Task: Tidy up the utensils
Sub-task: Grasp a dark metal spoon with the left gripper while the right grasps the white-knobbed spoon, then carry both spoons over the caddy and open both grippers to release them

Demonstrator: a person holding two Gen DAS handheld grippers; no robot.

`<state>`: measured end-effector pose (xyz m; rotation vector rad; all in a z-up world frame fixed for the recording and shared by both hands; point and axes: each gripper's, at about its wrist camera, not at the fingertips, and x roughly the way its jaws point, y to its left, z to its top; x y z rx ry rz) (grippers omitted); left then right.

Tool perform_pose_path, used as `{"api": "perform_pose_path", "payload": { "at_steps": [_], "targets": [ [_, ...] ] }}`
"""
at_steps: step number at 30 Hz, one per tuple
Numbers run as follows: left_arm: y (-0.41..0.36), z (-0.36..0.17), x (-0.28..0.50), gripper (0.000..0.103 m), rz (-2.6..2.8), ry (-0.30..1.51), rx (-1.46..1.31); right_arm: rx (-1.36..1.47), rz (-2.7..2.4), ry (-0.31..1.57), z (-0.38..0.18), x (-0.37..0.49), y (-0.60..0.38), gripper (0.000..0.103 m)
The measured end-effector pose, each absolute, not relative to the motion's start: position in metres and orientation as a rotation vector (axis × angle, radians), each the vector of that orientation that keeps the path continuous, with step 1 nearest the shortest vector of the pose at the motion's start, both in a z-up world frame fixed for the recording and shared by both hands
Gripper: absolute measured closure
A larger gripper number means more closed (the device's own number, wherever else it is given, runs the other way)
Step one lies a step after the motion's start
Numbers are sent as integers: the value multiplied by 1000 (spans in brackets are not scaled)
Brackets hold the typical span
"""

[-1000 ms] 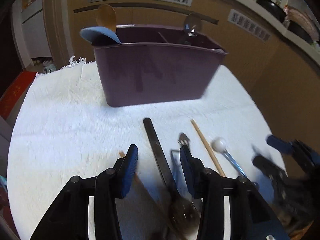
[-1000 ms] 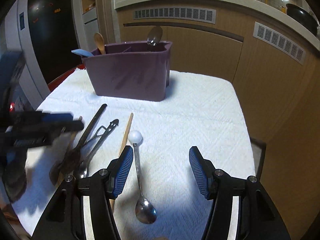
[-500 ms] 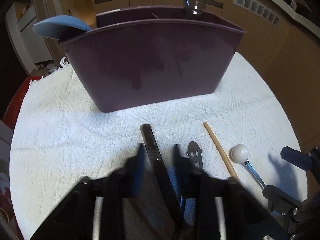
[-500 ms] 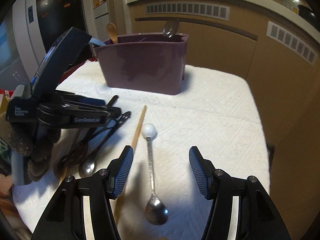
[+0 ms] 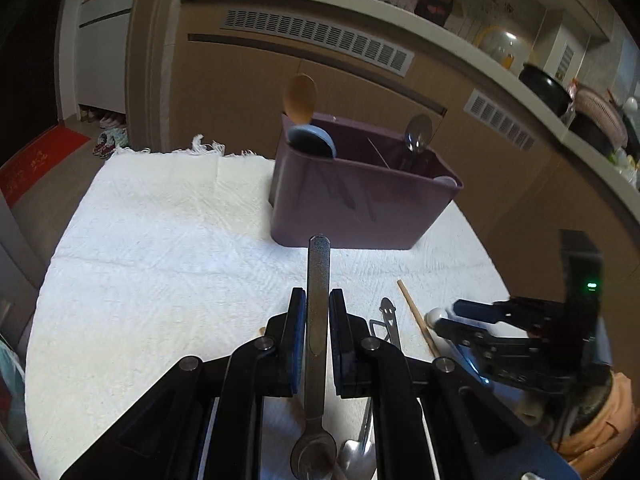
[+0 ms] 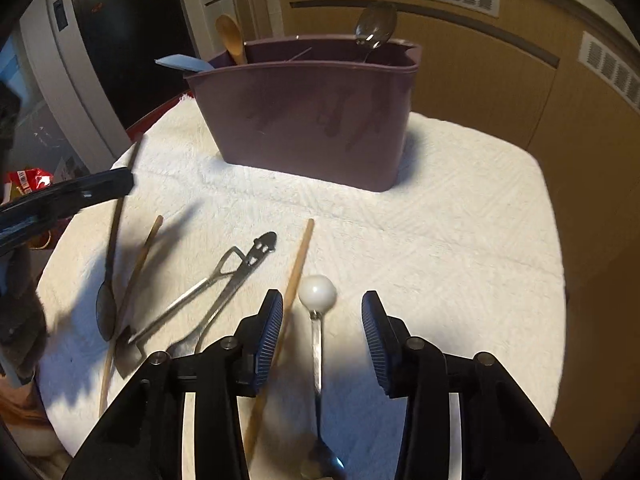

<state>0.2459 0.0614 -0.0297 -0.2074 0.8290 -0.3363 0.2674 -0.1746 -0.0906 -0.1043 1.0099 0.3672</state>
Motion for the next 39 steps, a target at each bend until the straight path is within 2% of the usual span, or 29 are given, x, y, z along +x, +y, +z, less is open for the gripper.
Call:
{"api": "perform_pose_path", "payload": {
  "at_steps": [9, 13, 16, 25, 31, 39],
  "targets": [
    [82, -25, 242, 96, -355, 794, -281, -171, 354, 1027, -100, 267, -155, 81],
    [77, -14, 242, 96, -363, 768, -251, -170, 372, 981, -82, 258, -156, 81],
    [72, -18, 246, 96, -327, 819, -195, -167, 375, 952, -71, 252, -158, 81],
    [44, -59, 266, 72, -315, 992, -28, -67, 358, 912, -82, 252, -177, 81],
    [28, -84, 300, 72, -218, 1068, 103, -34, 384, 897, -87, 247, -183, 81],
    [24, -89, 314, 71, -199, 1091, 117, 2, 411, 890, -88, 247, -191, 81]
  ]
}}
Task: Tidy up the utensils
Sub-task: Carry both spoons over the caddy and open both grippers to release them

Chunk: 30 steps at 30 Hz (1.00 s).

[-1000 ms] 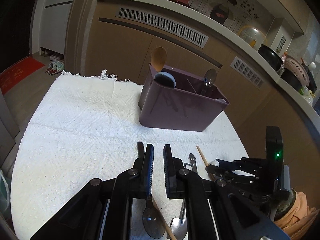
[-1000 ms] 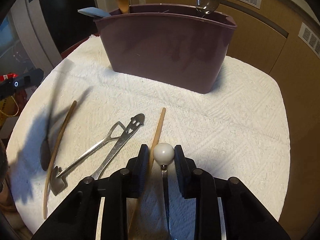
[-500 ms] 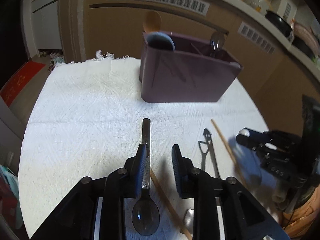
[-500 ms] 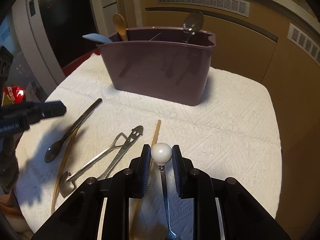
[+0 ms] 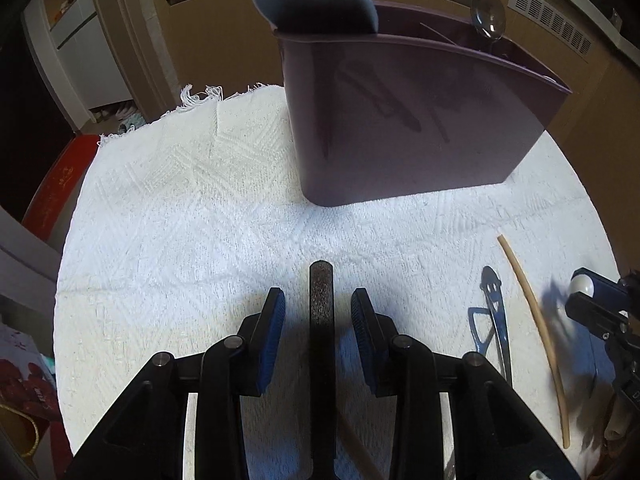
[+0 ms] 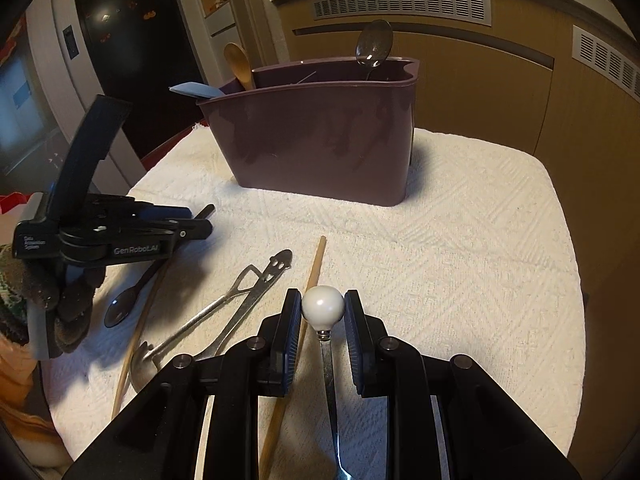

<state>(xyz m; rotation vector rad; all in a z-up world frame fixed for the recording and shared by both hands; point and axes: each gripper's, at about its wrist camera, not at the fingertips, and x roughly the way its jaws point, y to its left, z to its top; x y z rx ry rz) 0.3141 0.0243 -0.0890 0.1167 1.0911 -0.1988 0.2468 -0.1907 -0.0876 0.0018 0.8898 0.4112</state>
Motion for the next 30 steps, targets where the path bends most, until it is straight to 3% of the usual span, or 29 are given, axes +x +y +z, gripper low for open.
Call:
{"api": "perform_pose_path", "payload": {
  "at_steps": [3, 7, 15, 30],
  "targets": [
    [27, -90, 316, 72, -216, 1090, 103, 12, 408, 895, -88, 248, -193, 81],
    [35, -88, 311, 92, -206, 1053, 98, 21, 403, 897, -88, 249, -194, 81],
    [47, -66, 286, 93, -213, 996, 14, 73, 423, 913, -87, 251, -201, 81],
    [27, 66, 233, 93, -384, 600, -53, 33, 385, 774, -19, 230, -202, 81]
  ]
}}
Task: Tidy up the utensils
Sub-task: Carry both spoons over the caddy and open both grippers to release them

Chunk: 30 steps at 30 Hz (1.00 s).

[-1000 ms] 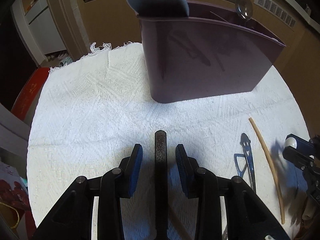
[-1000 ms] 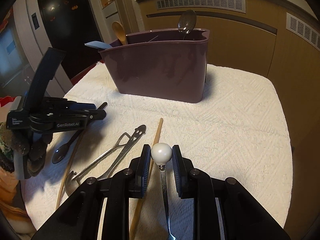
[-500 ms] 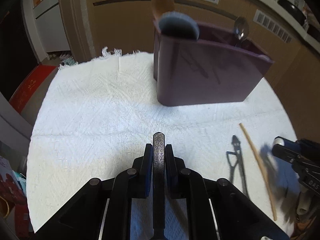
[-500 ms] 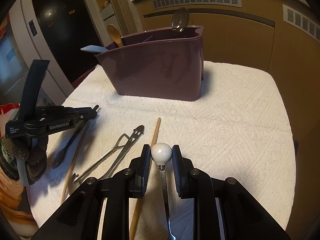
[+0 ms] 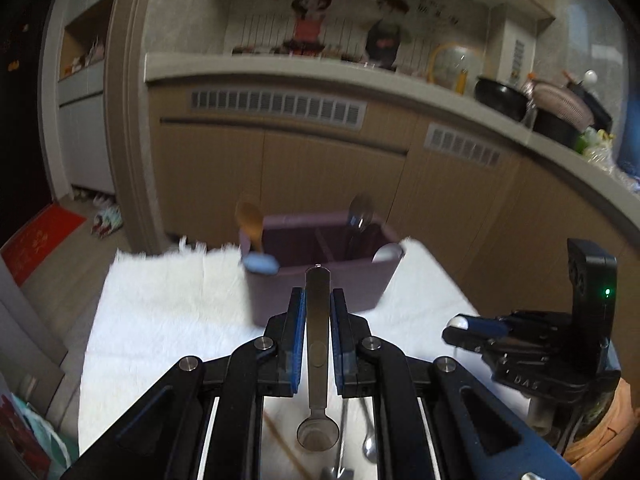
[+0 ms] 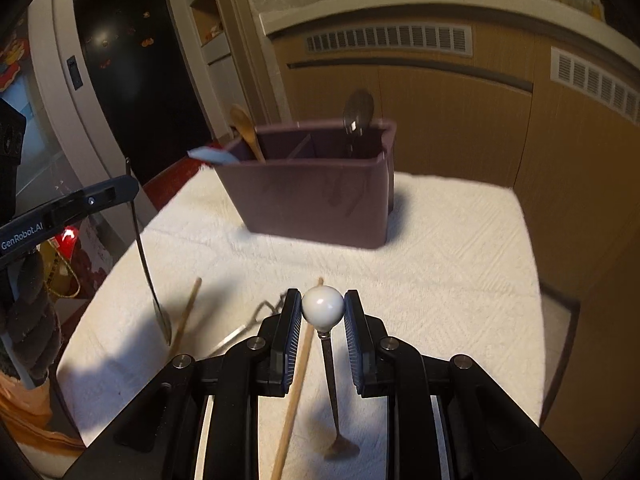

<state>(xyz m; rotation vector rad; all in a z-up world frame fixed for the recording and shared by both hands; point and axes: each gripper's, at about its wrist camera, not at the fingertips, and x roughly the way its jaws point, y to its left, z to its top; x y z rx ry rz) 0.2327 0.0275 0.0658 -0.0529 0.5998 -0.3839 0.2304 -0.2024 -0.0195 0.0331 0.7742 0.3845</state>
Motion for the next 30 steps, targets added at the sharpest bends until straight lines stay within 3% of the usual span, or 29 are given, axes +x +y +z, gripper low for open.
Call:
{"api": "perform_pose_path", "payload": {
  "at_steps": [8, 15, 22, 30],
  "targets": [
    [21, 142, 251, 93, -408, 384, -96, -43, 379, 588, 74, 246, -184, 81],
    [18, 167, 287, 93, -416, 330, -132, -95, 362, 472, 131, 283, -163, 81],
    [9, 146, 329, 93, -424, 369, -109, -85, 359, 501, 124, 326, -154, 81],
    [-4, 79, 373, 93, -346, 501, -59, -60, 363, 658, 63, 368, -156, 81]
  ]
}}
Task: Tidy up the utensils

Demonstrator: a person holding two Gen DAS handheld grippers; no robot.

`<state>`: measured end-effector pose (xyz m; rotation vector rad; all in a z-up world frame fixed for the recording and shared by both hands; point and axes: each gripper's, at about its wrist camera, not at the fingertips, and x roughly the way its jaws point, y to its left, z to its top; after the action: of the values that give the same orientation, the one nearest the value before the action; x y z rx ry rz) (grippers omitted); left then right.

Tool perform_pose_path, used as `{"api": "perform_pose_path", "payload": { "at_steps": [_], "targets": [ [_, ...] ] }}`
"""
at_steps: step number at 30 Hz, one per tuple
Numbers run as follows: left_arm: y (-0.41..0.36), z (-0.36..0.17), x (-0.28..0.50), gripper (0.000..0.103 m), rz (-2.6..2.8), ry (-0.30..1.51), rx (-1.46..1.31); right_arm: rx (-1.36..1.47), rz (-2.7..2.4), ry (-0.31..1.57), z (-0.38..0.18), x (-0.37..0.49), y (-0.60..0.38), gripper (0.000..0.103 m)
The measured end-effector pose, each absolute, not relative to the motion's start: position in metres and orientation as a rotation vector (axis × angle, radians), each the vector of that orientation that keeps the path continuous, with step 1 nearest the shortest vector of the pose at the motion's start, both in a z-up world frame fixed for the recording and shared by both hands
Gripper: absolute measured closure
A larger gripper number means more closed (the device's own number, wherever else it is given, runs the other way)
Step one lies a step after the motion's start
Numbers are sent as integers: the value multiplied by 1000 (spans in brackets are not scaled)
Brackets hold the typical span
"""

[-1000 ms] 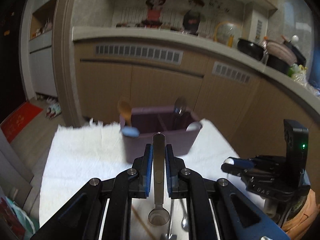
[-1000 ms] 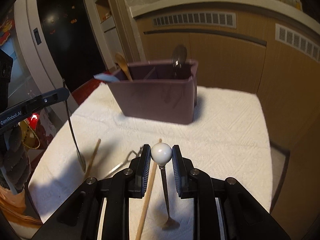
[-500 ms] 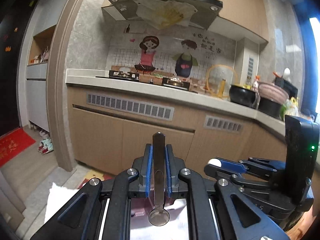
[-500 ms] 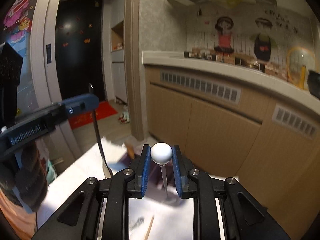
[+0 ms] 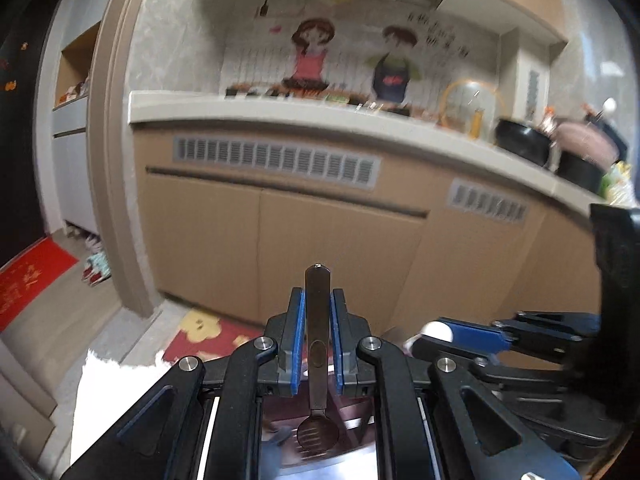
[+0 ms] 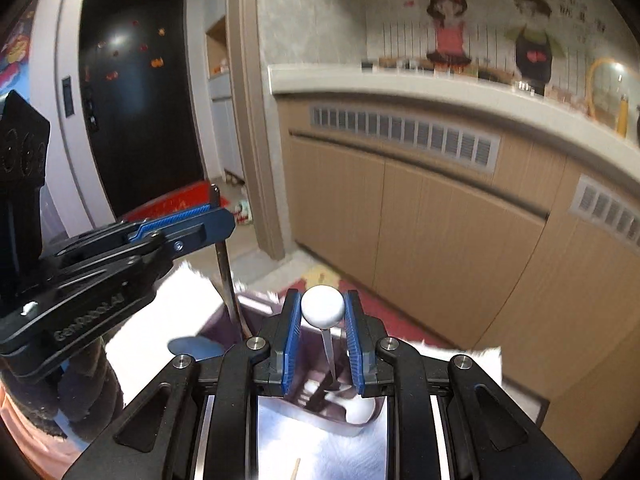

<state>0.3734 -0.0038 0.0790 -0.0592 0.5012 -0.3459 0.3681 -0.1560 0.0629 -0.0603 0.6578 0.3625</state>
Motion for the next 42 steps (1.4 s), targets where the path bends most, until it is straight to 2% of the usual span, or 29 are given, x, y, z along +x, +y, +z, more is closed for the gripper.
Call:
{"api": "perform_pose_path", "payload": {
  "at_steps": [8, 12, 14, 15, 16, 17, 18, 19, 25, 35, 42],
  "targets": [
    [1, 28, 403, 93, -321, 666, -76, -40, 353, 788, 11, 390, -158, 81],
    [10, 26, 401, 91, -321, 684, -112, -35, 331, 792, 2, 388, -160, 79],
    [15, 33, 392, 74, -334, 670, -123, -29, 321, 775, 6, 381, -165, 78],
    [16, 38, 386, 69, -345, 656, -119, -34, 314, 763, 8, 377, -165, 74],
    [18, 42, 380, 62, -347, 643, -111, -46, 305, 739, 13, 370, -166, 65],
    [21, 47, 372, 60, -340, 626, -101, -56, 296, 712, 18, 361, -167, 59],
    [24, 51, 363, 60, -333, 613, -94, -62, 290, 693, 22, 355, -168, 50],
    [27, 55, 354, 60, -329, 605, -93, -70, 279, 666, 26, 344, -170, 47],
    [39, 54, 300, 47, -331, 624, -59, -89, 269, 662, 27, 295, -179, 47],
    [44, -20, 223, 43, -351, 844, -3, -59, 308, 879, -51, 227, -173, 47],
    [44, -64, 207, 43, -347, 990, -57, -91, 298, 901, -70, 206, -160, 47]
  ]
}}
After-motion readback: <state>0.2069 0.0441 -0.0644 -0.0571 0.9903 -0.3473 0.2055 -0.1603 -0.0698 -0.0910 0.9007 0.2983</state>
